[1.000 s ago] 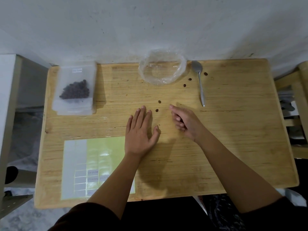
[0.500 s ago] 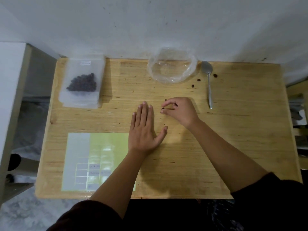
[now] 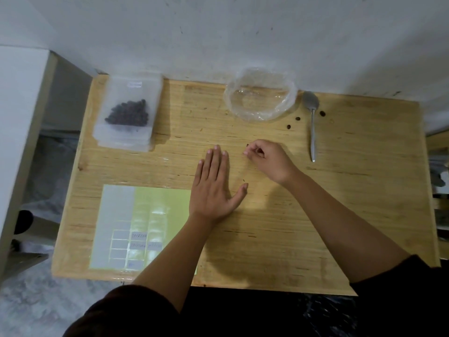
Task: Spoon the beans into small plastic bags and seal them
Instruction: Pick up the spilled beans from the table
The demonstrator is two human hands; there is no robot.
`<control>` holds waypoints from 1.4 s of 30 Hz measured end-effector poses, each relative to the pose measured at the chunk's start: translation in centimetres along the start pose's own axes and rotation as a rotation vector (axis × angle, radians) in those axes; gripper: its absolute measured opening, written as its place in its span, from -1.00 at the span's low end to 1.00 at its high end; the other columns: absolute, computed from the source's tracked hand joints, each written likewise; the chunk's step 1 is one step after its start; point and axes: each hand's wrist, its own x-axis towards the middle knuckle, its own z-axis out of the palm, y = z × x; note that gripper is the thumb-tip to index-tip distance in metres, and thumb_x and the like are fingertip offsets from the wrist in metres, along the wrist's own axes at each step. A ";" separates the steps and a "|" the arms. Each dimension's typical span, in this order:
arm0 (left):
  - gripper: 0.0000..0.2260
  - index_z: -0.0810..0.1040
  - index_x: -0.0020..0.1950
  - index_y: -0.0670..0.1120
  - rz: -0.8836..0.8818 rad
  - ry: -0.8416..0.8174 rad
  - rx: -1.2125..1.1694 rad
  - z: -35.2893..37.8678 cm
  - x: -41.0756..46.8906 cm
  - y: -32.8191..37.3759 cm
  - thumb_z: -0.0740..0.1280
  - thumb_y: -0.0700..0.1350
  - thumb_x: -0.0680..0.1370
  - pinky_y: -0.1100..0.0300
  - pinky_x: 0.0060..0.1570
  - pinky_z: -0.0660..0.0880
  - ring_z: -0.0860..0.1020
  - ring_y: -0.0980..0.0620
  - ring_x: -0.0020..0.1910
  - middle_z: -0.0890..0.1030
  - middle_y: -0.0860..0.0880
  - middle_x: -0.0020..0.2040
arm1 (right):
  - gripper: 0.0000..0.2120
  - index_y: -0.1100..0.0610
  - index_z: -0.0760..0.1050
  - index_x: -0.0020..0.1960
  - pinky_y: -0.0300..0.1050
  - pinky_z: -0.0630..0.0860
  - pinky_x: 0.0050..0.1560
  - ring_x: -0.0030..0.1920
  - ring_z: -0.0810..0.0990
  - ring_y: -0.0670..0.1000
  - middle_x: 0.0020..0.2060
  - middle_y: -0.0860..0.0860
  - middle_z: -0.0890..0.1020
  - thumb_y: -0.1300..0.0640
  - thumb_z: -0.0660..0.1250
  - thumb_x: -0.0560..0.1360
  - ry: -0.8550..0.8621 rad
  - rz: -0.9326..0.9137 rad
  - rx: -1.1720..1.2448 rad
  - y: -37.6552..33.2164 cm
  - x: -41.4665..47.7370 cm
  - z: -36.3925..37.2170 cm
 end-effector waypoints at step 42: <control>-0.24 -0.02 0.55 -0.13 -0.007 -0.019 -0.049 -0.3 0.1 0.0 0.06 0.31 0.52 0.09 0.49 -0.17 -0.14 0.01 0.54 -0.05 -0.11 0.56 | -0.92 0.04 0.58 -0.11 -0.15 0.39 -0.29 -0.51 0.27 -0.14 -0.56 -0.13 0.30 0.04 0.37 0.48 0.176 -0.039 -0.110 0.6 1.8 0.0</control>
